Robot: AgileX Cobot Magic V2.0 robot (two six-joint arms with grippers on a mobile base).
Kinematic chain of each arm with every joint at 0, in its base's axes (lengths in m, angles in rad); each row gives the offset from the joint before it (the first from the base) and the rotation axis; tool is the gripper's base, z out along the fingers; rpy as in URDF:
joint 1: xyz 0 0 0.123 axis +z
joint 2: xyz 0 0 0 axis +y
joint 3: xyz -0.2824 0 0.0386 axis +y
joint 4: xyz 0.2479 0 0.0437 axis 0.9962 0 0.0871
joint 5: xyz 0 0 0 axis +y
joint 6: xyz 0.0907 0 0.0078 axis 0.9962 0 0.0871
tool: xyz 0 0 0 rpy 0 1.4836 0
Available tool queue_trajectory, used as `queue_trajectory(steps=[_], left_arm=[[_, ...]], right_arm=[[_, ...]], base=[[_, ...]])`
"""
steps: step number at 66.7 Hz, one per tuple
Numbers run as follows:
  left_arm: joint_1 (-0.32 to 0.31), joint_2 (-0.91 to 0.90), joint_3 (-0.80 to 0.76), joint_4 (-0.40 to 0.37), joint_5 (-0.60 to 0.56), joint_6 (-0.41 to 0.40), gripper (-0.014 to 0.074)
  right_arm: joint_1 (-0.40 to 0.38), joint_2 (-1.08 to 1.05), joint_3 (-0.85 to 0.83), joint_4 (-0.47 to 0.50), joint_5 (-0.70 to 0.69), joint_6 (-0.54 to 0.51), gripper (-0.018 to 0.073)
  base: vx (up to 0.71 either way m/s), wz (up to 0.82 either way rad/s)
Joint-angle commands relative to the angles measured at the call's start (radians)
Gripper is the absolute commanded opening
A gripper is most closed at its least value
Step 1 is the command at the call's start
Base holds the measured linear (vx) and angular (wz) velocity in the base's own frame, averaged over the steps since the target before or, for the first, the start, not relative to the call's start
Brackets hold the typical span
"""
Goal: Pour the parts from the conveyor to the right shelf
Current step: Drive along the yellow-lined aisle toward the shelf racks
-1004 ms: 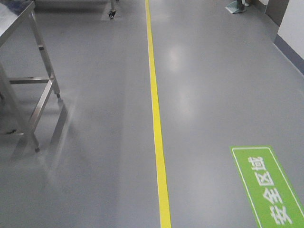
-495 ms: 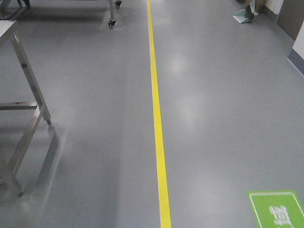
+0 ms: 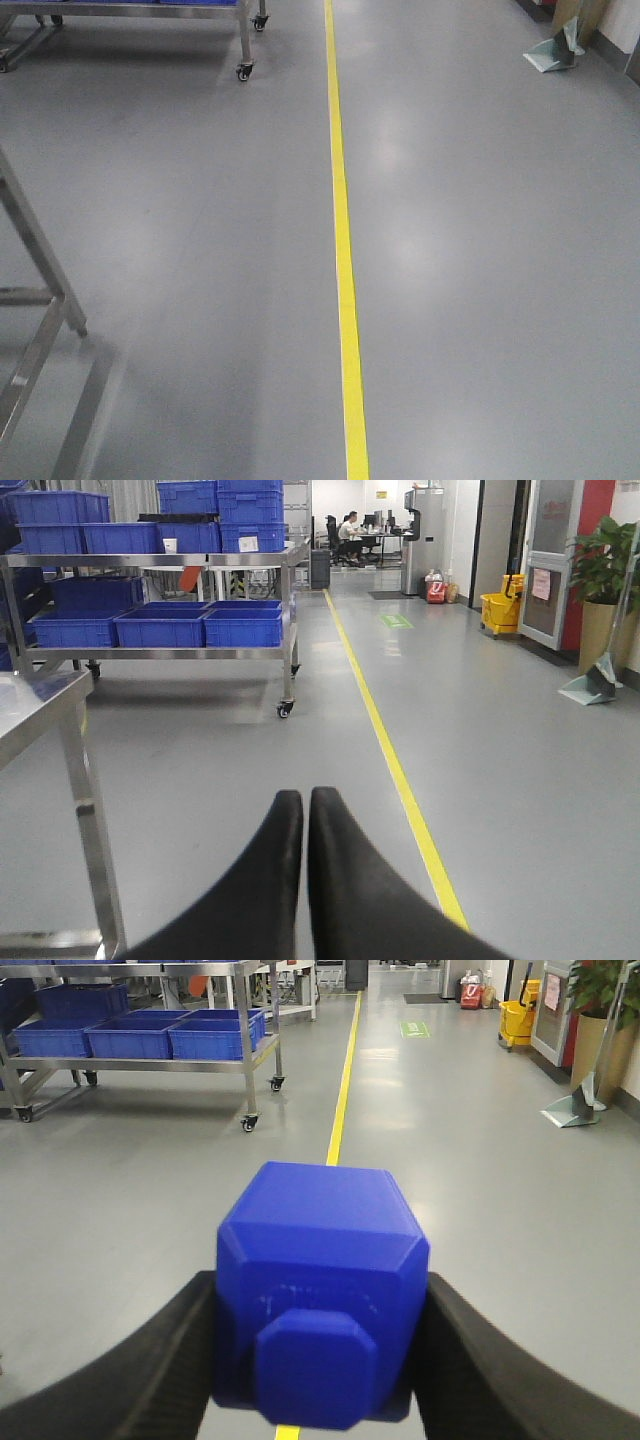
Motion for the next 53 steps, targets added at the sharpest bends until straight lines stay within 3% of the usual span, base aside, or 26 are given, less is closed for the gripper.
queue_trajectory(steps=[1,53], left_arm=[[-0.003,-0.006,-0.025,-0.006,-0.072,-0.007,-0.0006],[-0.003,-0.006,-0.025,-0.006,-0.072,-0.007,-0.0006]], right_arm=[[-0.002,-0.003,-0.026,-0.011,-0.085,-0.010,-0.0004],[-0.002,-0.003,-0.026,-0.011,-0.085,-0.010,-0.0004]], base=[[0.76,0.02],[0.78,-0.04]])
